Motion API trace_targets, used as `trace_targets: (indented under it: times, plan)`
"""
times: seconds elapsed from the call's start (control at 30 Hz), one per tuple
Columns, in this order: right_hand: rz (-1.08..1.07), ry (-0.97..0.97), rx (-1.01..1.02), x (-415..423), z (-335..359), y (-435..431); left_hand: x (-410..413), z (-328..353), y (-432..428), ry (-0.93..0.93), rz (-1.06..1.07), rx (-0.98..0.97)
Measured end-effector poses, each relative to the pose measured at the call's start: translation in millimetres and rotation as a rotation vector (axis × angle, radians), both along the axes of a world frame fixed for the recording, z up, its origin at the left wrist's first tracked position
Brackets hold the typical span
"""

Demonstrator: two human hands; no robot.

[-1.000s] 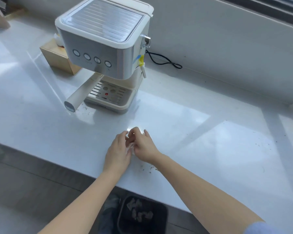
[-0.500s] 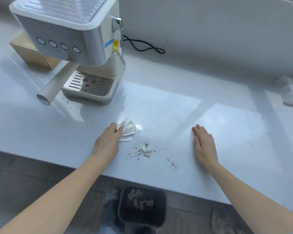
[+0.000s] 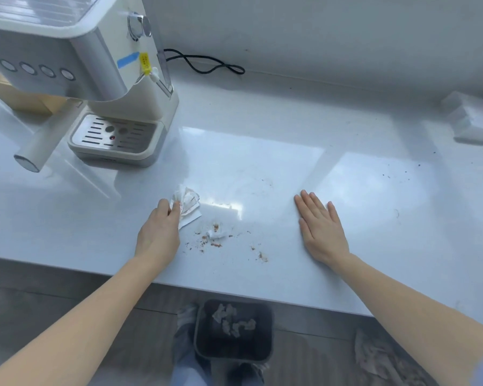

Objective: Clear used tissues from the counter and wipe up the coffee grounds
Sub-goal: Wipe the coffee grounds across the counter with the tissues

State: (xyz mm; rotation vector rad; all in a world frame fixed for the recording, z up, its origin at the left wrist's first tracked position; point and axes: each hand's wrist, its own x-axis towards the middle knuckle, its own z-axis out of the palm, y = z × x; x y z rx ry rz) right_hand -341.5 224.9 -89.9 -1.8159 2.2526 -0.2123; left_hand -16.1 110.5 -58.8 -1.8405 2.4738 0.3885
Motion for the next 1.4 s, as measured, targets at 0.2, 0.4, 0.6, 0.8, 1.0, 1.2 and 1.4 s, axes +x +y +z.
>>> trace_targets:
  times: [0.2, 0.4, 0.6, 0.8, 1.0, 1.2, 1.4]
  plan:
    - [0.004, -0.022, -0.027, -3, -5, 1, -27, 0, 17, 0.105, -0.022, 0.037]
    - [0.005, -0.047, -0.044, -3, -3, 1, -66, 0, 41, 0.117, -0.090, 0.082]
    - [0.007, -0.066, -0.064, -3, -3, 1, -80, 3, 56, 0.104, -0.135, 0.084]
    - [0.006, -0.071, -0.082, -3, -5, 1, -95, 2, 74, 0.103, -0.173, 0.098]
    - [0.006, -0.065, -0.093, -4, -7, 1, -114, 1, 94, 0.099, -0.222, 0.097]
    - [0.006, -0.067, -0.101, -4, -8, 0, -126, 1, 109, 0.129, -0.245, 0.105]
    - [0.007, -0.068, -0.101, -4, -7, 1, -130, -1, 114, 0.188, -0.244, 0.095]
